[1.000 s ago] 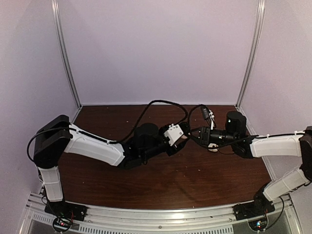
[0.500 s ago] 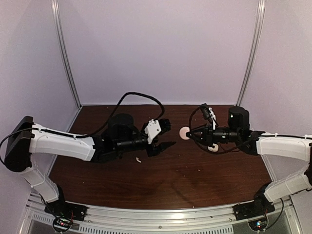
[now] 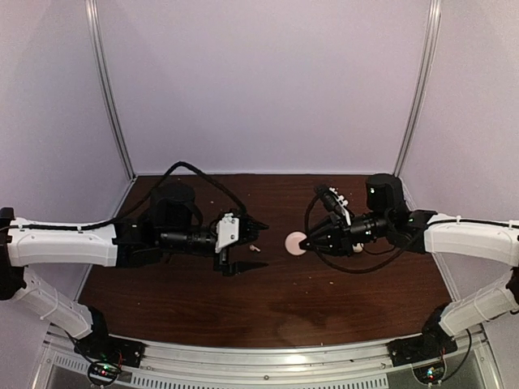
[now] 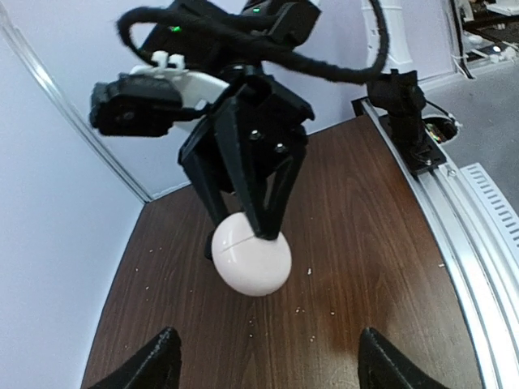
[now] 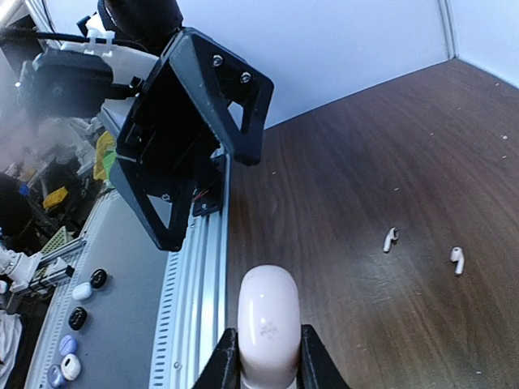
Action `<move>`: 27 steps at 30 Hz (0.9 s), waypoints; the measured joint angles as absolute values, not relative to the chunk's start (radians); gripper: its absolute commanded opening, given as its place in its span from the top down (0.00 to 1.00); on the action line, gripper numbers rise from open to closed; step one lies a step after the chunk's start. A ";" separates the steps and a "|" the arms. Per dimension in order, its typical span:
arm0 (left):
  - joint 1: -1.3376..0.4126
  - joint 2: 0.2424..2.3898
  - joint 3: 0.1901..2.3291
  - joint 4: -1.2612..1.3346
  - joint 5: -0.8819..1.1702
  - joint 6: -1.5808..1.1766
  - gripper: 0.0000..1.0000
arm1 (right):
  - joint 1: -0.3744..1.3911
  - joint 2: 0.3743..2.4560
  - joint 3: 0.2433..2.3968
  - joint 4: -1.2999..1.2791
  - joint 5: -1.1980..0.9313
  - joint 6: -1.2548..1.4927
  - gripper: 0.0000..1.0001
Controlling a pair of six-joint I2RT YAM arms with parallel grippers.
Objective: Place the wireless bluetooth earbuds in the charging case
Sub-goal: Pass from the right arm to the left
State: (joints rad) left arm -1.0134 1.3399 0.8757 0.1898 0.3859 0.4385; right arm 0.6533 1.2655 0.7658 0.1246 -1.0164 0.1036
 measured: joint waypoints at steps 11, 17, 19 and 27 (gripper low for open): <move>-1.157 1.317 0.908 -0.003 0.326 0.683 0.17 | 0.820 1.363 0.850 -0.051 -1.100 0.064 0.92; -1.206 1.340 0.940 -0.038 0.297 0.761 0.21 | 0.850 1.391 0.872 -0.086 -1.114 0.059 0.92; -1.214 1.351 0.946 -0.047 0.290 0.777 0.23 | 0.854 1.394 0.880 -0.087 -1.122 0.059 0.92; -1.226 1.402 0.974 -0.093 0.270 0.823 0.26 | 0.860 1.412 0.893 -0.090 -1.131 0.060 0.91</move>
